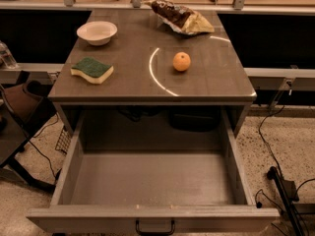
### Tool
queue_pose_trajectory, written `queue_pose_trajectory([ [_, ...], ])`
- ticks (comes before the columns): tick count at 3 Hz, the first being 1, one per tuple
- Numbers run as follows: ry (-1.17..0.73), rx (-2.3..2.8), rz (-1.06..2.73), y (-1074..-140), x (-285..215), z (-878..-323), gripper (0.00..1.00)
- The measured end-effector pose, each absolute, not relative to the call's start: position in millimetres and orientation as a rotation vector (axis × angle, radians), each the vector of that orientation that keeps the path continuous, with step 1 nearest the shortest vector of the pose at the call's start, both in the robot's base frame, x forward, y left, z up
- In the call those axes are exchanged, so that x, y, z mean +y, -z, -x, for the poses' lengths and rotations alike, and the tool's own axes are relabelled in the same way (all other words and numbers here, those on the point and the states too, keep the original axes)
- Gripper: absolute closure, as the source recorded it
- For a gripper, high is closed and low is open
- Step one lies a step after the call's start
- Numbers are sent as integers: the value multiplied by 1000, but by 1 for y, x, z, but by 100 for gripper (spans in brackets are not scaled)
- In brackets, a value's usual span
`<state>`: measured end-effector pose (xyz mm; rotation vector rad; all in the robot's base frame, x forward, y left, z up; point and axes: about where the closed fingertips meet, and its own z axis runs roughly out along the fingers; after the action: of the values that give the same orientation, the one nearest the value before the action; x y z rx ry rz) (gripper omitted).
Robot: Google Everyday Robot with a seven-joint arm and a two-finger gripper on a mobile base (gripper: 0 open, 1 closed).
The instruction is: Close top drawer
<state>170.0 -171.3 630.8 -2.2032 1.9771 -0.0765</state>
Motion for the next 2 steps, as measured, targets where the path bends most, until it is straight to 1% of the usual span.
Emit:
queue_pose_trajectory([
  [2, 180, 1872, 2299, -619, -150, -244, 100],
])
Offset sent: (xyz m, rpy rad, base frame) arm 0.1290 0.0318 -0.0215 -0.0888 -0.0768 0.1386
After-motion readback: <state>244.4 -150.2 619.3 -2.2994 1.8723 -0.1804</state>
